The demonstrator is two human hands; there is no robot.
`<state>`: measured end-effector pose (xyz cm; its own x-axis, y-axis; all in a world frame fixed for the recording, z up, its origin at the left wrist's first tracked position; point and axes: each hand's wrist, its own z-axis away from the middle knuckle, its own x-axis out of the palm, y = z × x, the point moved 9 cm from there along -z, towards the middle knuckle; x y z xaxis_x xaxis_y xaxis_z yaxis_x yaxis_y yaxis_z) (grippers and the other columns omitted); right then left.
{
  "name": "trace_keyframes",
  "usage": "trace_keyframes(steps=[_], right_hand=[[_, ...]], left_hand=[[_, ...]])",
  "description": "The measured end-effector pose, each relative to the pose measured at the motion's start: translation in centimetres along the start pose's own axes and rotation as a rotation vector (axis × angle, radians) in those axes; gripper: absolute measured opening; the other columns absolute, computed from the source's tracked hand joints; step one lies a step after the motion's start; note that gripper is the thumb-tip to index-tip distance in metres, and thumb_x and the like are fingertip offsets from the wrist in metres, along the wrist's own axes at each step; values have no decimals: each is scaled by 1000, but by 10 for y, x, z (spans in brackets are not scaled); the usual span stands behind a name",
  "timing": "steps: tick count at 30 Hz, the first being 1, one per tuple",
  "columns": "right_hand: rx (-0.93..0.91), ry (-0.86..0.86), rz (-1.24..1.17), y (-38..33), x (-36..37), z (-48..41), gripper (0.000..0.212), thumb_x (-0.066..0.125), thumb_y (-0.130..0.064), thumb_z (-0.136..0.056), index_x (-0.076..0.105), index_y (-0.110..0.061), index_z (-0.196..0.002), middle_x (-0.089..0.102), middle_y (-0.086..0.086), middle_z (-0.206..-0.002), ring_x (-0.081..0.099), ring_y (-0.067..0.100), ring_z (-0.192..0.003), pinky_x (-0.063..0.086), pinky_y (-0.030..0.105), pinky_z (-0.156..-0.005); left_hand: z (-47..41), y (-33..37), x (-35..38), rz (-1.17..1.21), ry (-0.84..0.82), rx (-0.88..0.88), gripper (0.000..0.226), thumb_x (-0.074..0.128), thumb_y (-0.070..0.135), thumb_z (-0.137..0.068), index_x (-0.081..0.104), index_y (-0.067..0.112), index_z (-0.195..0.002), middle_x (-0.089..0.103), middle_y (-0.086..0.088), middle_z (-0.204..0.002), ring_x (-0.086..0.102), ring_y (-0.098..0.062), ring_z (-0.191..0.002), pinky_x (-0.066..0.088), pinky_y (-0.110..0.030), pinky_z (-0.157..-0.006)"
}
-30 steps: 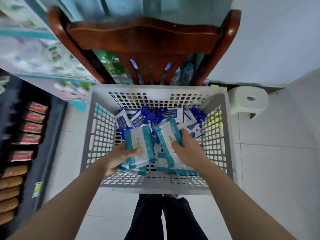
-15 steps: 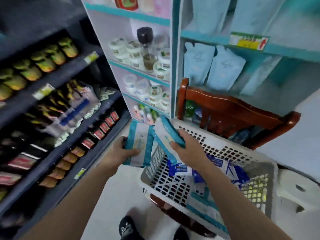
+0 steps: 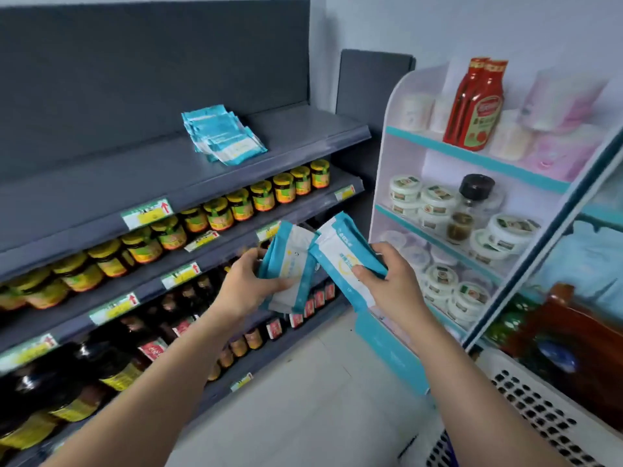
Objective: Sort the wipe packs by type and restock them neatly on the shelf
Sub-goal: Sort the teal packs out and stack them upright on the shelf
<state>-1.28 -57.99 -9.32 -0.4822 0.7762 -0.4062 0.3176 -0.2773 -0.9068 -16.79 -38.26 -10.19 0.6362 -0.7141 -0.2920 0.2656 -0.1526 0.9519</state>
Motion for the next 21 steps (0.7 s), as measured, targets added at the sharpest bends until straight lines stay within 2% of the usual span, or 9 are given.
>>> trace_keyframes(steps=[2, 4, 8, 11, 13, 14, 17, 19, 21], right_hand=[[-52, 1, -17, -27, 24, -20, 21, 68, -24, -86, 55, -30, -102, 64, -13, -99, 63, 12, -94, 54, 34, -76], [-79, -9, -45, -49, 46, -40, 21, 68, -22, -87, 58, -28, -104, 65, -12, -101, 62, 10, -94, 55, 34, -76], [-147, -34, -80, -83, 78, -79, 22, 70, -20, -85, 61, -28, -103, 66, -11, -101, 63, 10, -94, 52, 26, -72], [-206, -46, -109, -107, 90, -111, 25, 70, -16, -85, 61, -30, -104, 65, -12, -100, 62, 8, -93, 49, 21, -70], [-232, -53, -145, -119, 96, -135, 27, 71, -13, -84, 62, -28, -104, 67, -8, -102, 64, 11, -94, 51, 24, -74], [-249, -51, -162, -124, 98, -148, 27, 72, -12, -83, 63, -27, -104, 68, -7, -102, 64, 12, -94, 53, 27, -77], [-282, -47, -206, -138, 100, -188, 30, 75, -12, -81, 58, -27, -101, 66, -6, -102, 64, 11, -94, 53, 29, -79], [-299, -40, -223, -147, 98, -214, 31, 75, -13, -80, 55, -31, -96, 65, -5, -103, 63, 10, -94, 52, 27, -77], [-333, -28, -232, -157, 94, -238, 30, 76, -13, -80, 56, -33, -89, 66, -5, -101, 64, 12, -94, 53, 29, -77]], left_hand=[[-14, 9, -34, 10, 31, 37, 39, 83, 8, -70, 57, 19, -97, 67, -7, -101, 67, -23, -84, 55, -33, -62], [-27, 19, -63, 5, 67, 67, 37, 83, 9, -71, 57, 22, -93, 67, -7, -99, 67, -20, -78, 56, -34, -60], [-59, 33, -112, 0, 138, 92, 36, 85, 15, -69, 60, 20, -96, 69, -8, -98, 68, -28, -83, 58, -50, -71], [-86, 48, -134, 42, 163, 122, 33, 84, 12, -69, 63, 20, -94, 70, -8, -100, 69, -28, -85, 59, -44, -71], [-105, 57, -146, 57, 193, 137, 29, 82, 8, -70, 63, 19, -89, 70, -7, -96, 67, -22, -76, 58, -35, -64], [-115, 63, -151, 52, 208, 146, 29, 83, 7, -70, 64, 20, -88, 69, -6, -94, 66, -22, -75, 58, -34, -64], [-148, 77, -164, 50, 239, 163, 35, 86, 11, -65, 67, 23, -92, 71, -8, -99, 69, -29, -88, 58, -45, -77], [-172, 86, -172, 42, 287, 164, 41, 86, 9, -66, 63, 21, -98, 68, -5, -103, 67, -24, -90, 58, -43, -78], [-194, 94, -180, 29, 353, 150, 46, 88, 11, -63, 57, 20, -96, 66, -3, -104, 65, -20, -90, 58, -42, -77]])
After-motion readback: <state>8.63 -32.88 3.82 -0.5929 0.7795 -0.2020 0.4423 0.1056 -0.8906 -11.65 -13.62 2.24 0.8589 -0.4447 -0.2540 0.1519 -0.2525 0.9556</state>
